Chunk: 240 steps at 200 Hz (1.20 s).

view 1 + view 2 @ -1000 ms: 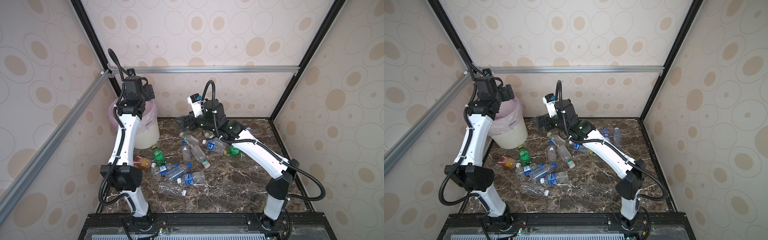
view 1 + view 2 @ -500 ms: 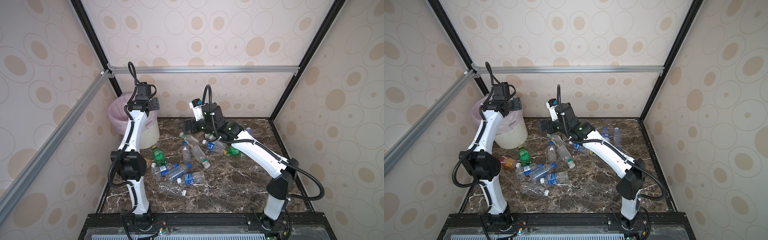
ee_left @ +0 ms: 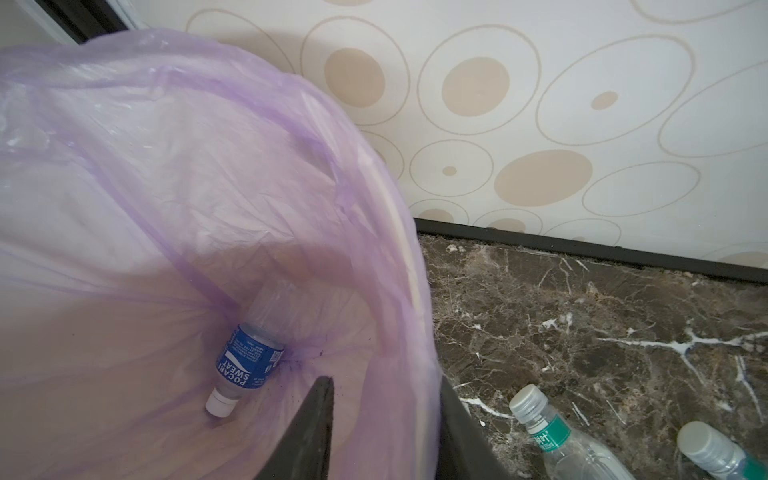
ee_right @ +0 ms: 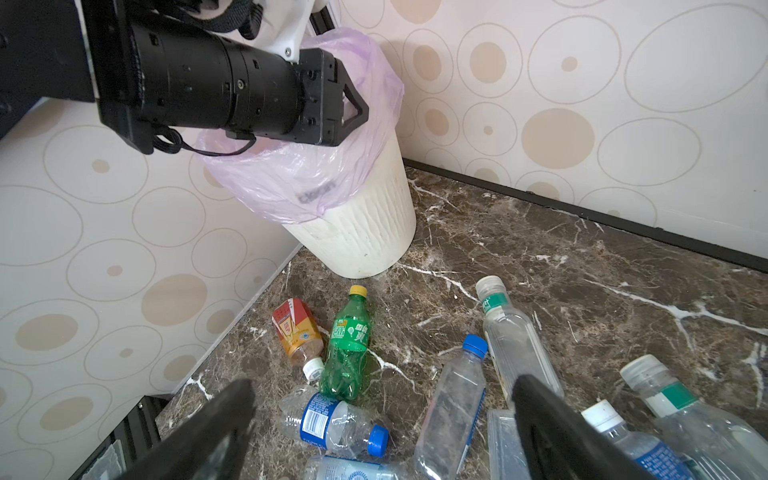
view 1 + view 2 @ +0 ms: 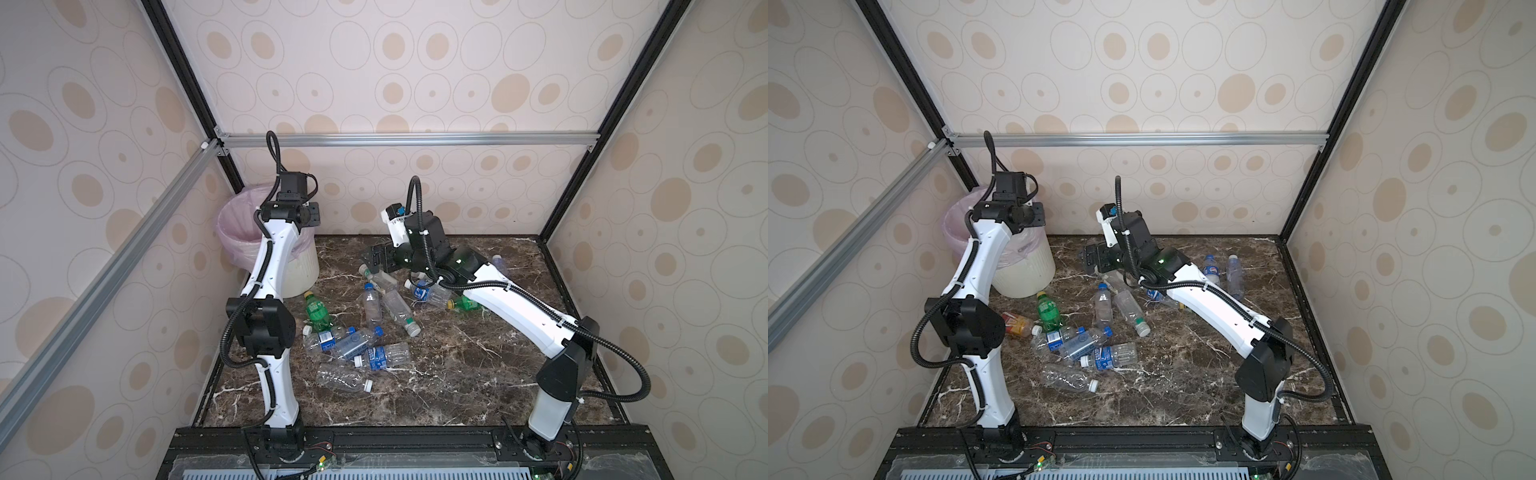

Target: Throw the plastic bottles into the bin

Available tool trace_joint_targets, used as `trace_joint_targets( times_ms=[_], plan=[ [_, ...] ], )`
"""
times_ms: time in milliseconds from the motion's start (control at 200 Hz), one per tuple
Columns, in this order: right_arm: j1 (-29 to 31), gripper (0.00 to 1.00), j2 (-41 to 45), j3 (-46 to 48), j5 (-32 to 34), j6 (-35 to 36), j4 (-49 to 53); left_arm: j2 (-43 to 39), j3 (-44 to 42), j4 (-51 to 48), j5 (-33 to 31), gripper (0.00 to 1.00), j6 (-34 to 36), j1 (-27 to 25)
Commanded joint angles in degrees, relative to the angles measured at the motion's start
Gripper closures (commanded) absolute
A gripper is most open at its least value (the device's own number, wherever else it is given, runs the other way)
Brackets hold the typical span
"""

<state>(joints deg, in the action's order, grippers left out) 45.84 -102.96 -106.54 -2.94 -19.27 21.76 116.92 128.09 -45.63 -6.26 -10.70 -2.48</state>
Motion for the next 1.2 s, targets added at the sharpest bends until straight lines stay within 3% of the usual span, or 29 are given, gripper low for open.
trace_joint_targets(
  times_ms=[0, 500, 900, 1195],
  plan=[
    [-0.23, 0.0, 2.28, 0.67, 0.79, -0.95, -0.41, 0.94, 1.74, -2.1, 1.72, 0.7, 0.5, -0.68],
    [-0.83, 0.01, 4.32, 2.82, 5.99, -3.19, 0.31, 0.62, 1.82, -1.1, 7.01, 0.98, 0.85, -1.91],
    [-1.63, 0.01, 5.28, 4.28, 7.4, -4.55, 0.27, 0.15, 2.56, 1.07, 14.11, 1.0, 0.04, -2.94],
    [-2.42, 0.01, 6.92, 6.66, 8.37, -5.03, 0.3, 1.66, 4.29, 2.89, 16.54, 1.0, -0.07, -7.86]
  ],
)
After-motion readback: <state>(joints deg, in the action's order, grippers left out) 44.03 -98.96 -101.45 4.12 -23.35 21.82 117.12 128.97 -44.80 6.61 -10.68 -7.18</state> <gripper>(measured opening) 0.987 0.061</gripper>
